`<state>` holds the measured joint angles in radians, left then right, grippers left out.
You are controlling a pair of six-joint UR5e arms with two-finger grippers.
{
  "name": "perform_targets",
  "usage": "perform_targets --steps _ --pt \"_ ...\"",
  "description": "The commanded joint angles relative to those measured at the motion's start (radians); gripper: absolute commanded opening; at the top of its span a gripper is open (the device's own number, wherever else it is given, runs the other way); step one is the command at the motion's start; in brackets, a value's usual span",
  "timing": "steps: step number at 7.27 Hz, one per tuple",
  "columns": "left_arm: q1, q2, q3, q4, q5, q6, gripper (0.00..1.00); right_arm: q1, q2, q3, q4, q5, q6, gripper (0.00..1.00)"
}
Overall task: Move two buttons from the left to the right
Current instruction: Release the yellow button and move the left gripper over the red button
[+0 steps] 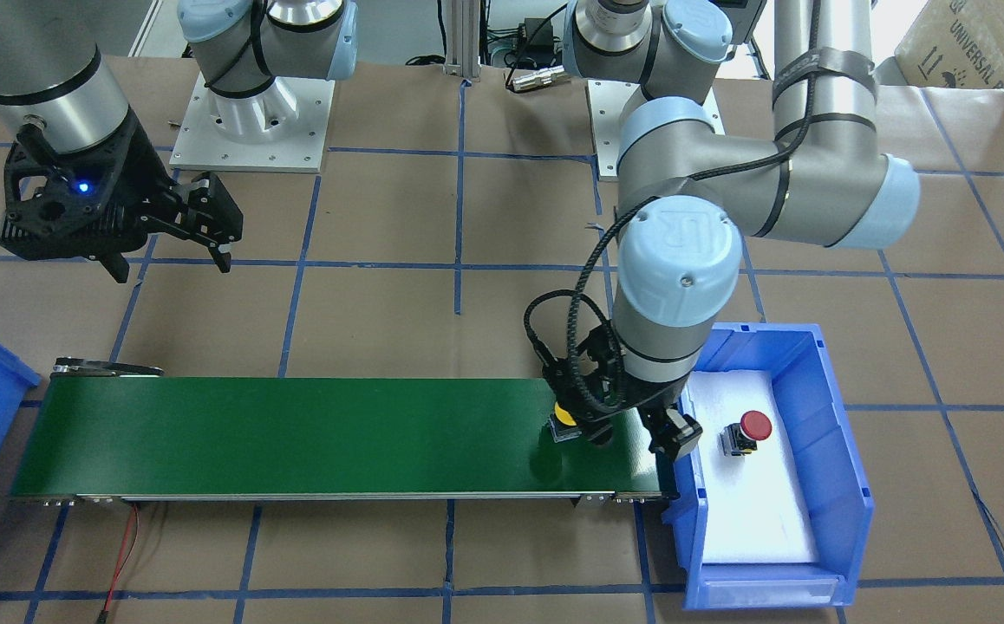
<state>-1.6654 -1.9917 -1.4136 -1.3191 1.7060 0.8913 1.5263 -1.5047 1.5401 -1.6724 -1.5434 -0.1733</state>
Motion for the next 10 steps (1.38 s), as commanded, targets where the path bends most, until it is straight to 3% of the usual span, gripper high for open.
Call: perform_targets --steps 1,5,7,10 --pt "0.154 0.019 -0.008 0.003 -0.032 -0.166 0.89 0.000 0.000 0.000 0.000 0.000 0.000 1.00" --pt "0.263 0.016 -0.083 0.012 -0.072 -0.584 0.87 -0.001 0.001 0.002 0.000 0.000 0.000 1.00" --pt "0.263 0.010 -0.195 0.209 -0.078 -0.632 0.88 0.000 -0.002 0.002 0.002 0.000 0.000 1.00" --pt "0.303 -0.013 -0.228 0.230 -0.081 -0.660 0.85 0.003 -0.005 0.002 0.002 0.002 0.000 1.00"
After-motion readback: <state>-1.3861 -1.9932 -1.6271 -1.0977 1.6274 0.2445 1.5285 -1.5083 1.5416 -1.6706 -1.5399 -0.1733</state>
